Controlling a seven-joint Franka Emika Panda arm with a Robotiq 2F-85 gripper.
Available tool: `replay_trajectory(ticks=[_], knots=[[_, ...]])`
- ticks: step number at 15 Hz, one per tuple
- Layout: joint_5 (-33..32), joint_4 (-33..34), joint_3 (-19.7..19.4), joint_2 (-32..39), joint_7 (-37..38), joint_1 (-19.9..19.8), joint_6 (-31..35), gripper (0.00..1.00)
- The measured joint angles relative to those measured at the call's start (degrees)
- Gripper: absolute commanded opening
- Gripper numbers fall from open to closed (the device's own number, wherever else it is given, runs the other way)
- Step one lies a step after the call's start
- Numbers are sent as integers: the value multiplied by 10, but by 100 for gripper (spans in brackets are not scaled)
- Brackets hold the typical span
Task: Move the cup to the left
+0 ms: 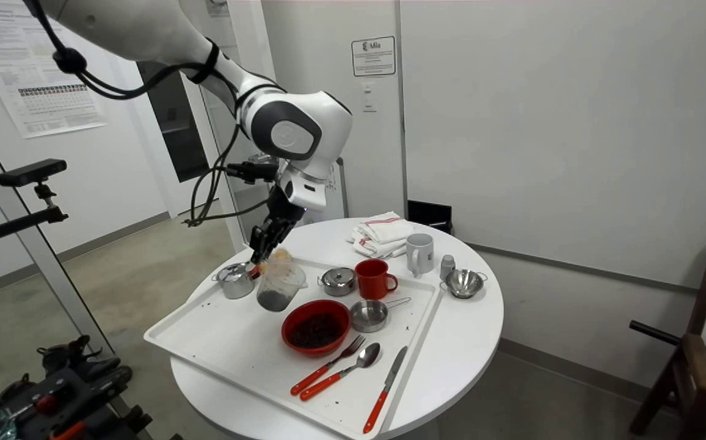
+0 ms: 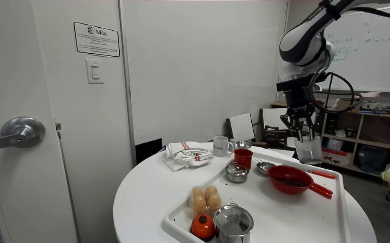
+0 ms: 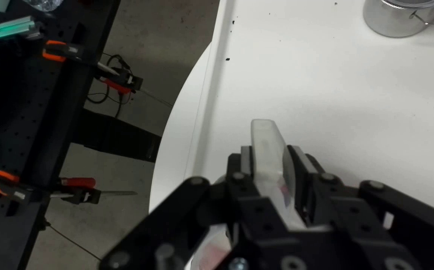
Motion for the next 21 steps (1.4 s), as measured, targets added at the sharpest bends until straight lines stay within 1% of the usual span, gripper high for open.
replay_trajectory(ticks=[2,4,7,10,14,17,21], knots=[[0,-1,0,0,-2,-4,1,10],[15,-7,2,0,-26,-10,13,10],[61,-22,8,0,-103,-30,31,10],[88,-42,9,0,-184,-47,33,10],[149,-62,10,0,-262,-62,29,10],[205,-69,10,0,-289,-69,17,10],[253,-72,10,0,-290,-71,2,10]])
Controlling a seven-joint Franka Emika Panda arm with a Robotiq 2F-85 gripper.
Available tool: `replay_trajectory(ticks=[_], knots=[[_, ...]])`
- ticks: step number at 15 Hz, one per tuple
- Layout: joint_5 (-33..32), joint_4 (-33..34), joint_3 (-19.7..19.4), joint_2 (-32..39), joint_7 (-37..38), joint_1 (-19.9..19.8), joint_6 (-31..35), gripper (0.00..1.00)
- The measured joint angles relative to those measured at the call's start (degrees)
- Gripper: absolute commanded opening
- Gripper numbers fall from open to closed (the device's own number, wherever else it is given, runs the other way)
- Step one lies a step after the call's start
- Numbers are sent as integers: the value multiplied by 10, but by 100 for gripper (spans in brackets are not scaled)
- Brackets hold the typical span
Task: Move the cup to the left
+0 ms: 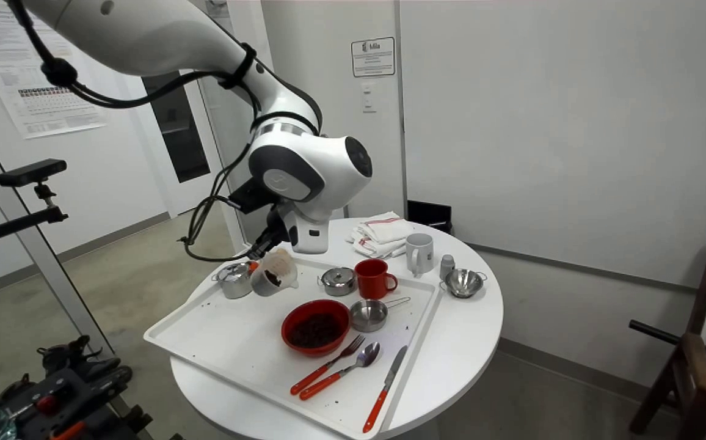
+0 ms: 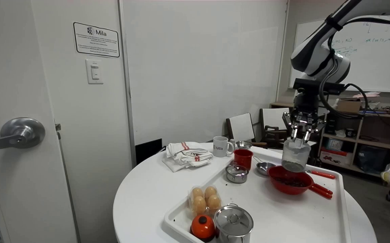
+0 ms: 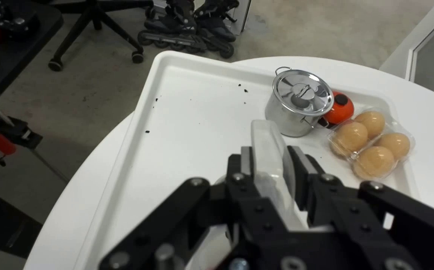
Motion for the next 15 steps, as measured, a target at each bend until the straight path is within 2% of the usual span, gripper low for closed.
replay_trajectory(ticks=[10,11,14,15], knots=[[87,-1,-8,1,16,-5,-56,10],[91,-1,-8,1,16,-6,-62,26],[91,-1,-10,2,16,-5,-62,26],[91,-1,-10,2,16,-4,-62,12]])
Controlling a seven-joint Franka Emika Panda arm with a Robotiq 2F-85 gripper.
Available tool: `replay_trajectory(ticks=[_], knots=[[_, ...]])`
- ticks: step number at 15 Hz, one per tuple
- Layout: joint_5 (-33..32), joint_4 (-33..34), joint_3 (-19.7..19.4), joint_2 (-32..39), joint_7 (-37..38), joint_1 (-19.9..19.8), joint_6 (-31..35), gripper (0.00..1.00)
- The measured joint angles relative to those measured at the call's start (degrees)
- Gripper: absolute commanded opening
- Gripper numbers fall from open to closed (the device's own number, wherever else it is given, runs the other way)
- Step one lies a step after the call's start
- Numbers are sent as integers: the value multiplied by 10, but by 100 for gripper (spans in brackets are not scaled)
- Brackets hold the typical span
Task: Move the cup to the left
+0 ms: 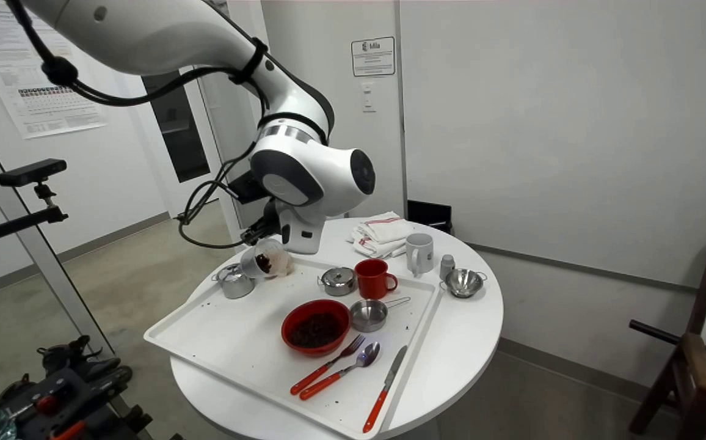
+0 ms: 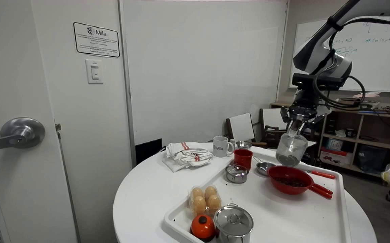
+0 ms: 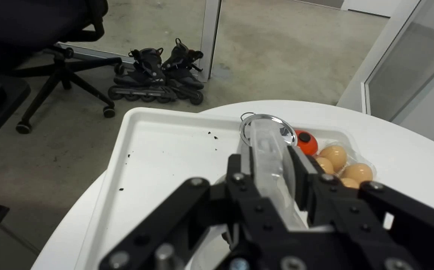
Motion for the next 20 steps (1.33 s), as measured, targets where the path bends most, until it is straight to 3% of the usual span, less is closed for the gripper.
replay_trajectory(ticks=[4,12,17,20], knots=[[0,10,9,13,0,6,-24,11],[2,103,24,89,18,24,-98,11],[2,120,-12,82,33,-5,-112,11],[2,128,-22,82,26,-41,-187,11]])
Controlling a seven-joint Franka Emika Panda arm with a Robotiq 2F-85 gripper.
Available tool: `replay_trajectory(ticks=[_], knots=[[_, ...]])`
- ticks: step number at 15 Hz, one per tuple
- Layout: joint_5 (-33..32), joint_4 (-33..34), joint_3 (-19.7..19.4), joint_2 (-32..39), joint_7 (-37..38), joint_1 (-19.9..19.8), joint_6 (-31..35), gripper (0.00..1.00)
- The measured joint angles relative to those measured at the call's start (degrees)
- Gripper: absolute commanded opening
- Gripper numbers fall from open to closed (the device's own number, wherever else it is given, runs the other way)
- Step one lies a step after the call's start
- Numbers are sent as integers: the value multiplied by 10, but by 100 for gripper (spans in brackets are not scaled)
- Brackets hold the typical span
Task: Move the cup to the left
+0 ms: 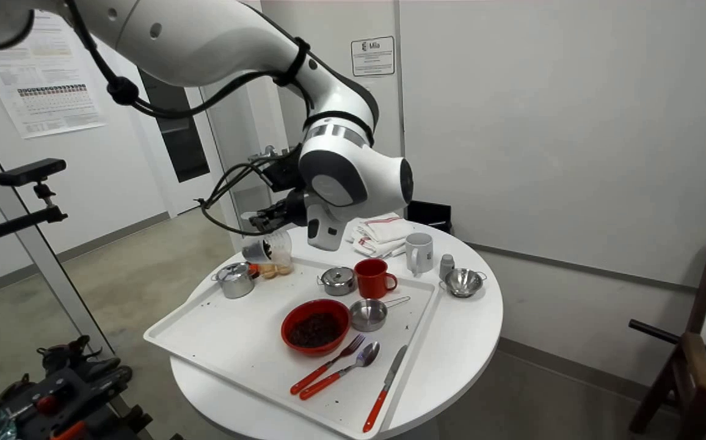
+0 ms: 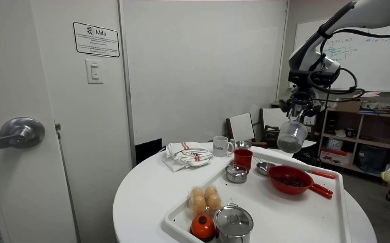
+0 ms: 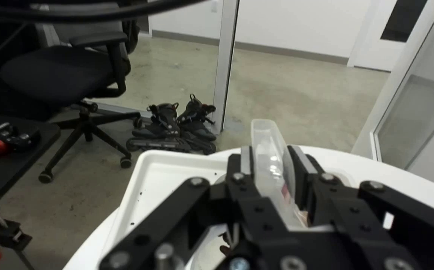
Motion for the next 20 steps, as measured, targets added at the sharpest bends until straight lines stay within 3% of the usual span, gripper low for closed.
replay_trajectory(ticks=[4,8,20], knots=[[10,24,-2,13,-17,-43,-126,11],[31,48,-8,36,-25,-62,-203,11],[72,103,-12,98,-26,-63,-271,11]])
